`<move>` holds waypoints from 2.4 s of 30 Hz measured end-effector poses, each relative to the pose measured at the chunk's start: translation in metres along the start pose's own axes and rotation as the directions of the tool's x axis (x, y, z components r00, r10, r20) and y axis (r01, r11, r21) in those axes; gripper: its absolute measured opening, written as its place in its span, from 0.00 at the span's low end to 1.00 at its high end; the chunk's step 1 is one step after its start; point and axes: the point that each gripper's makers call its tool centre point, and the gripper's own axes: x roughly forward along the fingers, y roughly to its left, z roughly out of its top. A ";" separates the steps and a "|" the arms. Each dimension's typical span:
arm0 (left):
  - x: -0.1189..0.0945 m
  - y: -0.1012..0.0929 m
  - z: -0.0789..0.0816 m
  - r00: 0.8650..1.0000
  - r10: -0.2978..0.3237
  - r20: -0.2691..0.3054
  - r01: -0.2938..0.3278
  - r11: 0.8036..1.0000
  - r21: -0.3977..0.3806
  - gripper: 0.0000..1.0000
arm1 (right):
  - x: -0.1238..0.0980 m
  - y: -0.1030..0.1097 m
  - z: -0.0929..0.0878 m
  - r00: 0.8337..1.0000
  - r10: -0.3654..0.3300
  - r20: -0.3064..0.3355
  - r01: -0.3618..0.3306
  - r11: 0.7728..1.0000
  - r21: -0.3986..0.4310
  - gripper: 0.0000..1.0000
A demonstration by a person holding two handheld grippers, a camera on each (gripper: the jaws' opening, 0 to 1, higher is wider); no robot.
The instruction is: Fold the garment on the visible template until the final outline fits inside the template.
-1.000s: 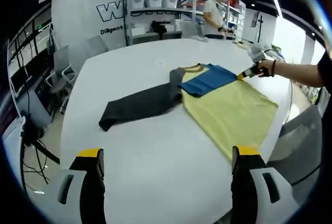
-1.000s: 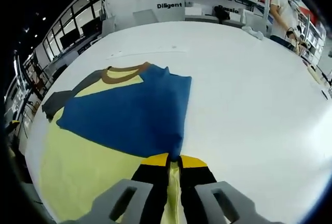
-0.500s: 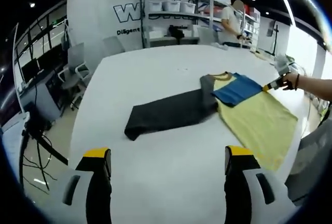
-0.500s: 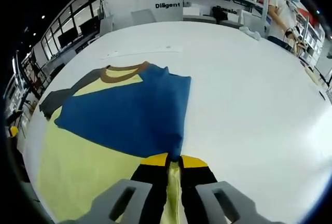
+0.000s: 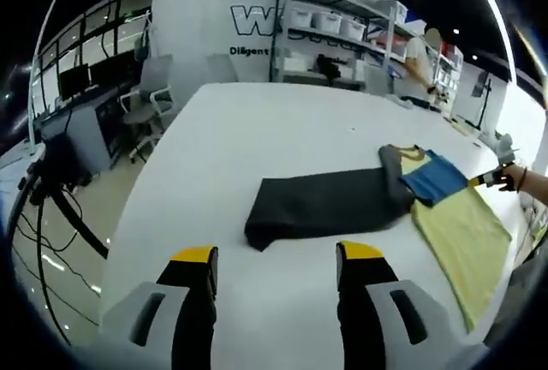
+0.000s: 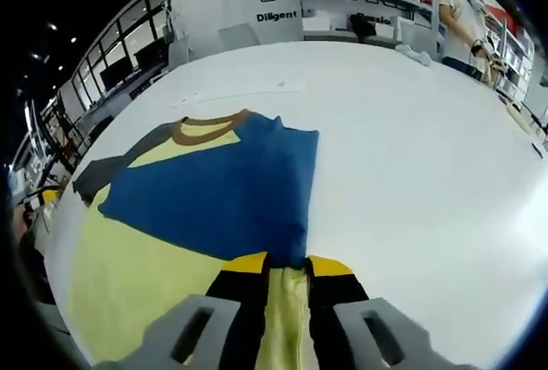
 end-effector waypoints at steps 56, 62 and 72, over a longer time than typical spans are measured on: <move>0.032 0.009 0.031 0.997 0.076 -0.002 -0.074 0.979 0.190 0.02 | -0.128 0.069 -0.025 0.961 0.246 0.122 -0.226 0.961 -0.159 0.84; 0.034 -0.017 0.045 0.998 0.060 0.004 -0.058 0.944 0.324 0.02 | -0.128 0.076 -0.024 0.957 0.263 0.121 -0.241 0.956 -0.169 0.84; 0.052 -0.095 0.049 0.995 -0.102 0.010 0.087 0.892 0.444 0.02 | -0.129 0.083 -0.025 0.953 0.280 0.113 -0.256 0.948 -0.188 0.84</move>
